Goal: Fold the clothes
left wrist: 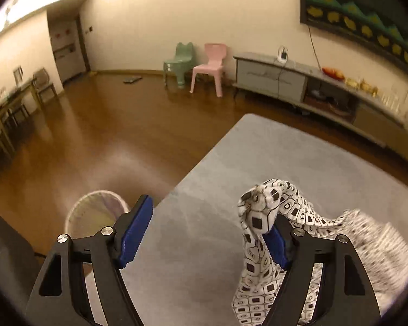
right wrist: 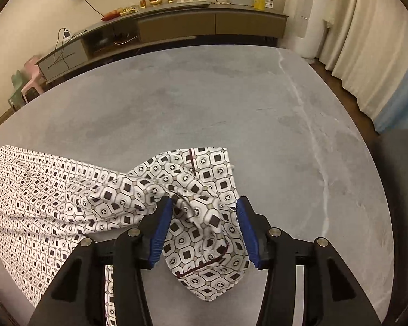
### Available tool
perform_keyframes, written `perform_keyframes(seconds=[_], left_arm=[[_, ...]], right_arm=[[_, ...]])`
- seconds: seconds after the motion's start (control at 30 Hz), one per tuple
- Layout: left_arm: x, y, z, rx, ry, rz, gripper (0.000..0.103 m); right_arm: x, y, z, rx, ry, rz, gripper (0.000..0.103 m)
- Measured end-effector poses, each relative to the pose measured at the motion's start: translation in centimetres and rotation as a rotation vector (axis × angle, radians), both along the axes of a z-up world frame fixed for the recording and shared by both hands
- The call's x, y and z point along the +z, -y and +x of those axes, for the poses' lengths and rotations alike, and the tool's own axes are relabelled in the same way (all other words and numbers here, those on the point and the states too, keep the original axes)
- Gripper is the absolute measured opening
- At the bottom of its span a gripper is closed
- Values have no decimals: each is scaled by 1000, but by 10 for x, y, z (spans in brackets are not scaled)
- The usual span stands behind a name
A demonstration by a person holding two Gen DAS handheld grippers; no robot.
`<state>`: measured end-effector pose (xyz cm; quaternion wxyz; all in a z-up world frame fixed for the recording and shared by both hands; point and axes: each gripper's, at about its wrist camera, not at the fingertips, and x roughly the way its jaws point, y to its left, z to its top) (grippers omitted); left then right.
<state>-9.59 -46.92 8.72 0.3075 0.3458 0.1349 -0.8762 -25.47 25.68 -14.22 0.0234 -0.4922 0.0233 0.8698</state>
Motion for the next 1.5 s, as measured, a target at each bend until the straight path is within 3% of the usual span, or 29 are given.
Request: perform_keyframes(seconds=[0.07,0.2,0.37,0.4,0.43,0.47,0.5,0.6,0.7,0.8,0.9,1.0,1.17,1.3,1.37,1.4,1.43,1.5], left_arm=[[1,17,15,12,-55,99,79],[-15,55,31,7,-198,457,79],[-24,80,76,29,-465,751,85],[-30,81,76,-15,-485,831,85],[-29,77,78,-55,-481,840,85],[-28,73,81,-91,-477,842,85],[-22,65,81,-104,-460,778,85],[8,6,47,-306,-309,551,85],[13,-68,-25,-521,-151,437,85],[-17,-143,-106,-678,65,298,85],[-69,-203,-174,-778,297,148,84],[-109,-234,-208,-795,412,92,83],[-144,-249,-229,-832,449,119,83],[-127,-234,-224,-814,352,157,84],[-119,-227,-222,-804,303,176,66],[-114,-223,-221,-799,279,186,28],[-110,-219,-220,-794,255,195,9],[-102,-212,-218,-784,206,214,9]], right_arm=[[1,2,0,10,-1,-2,51],[3,7,-1,31,-2,-6,57],[4,13,-2,51,-1,-11,59],[3,13,-2,49,0,-12,59],[2,13,-3,47,2,-13,59],[1,14,-3,45,4,-13,59],[0,14,-3,42,6,-14,59],[-3,15,-3,36,12,-16,59],[-6,16,-3,30,18,-19,59],[-8,16,-4,23,24,-21,59],[-11,18,-4,21,29,-12,59],[-14,20,-6,29,36,9,59],[-13,19,-10,54,38,12,59],[-11,20,-9,61,33,1,59],[-12,21,-8,63,33,3,59],[-13,22,-8,65,34,5,59],[-14,23,-8,66,37,6,59],[-17,23,-8,68,47,3,59]])
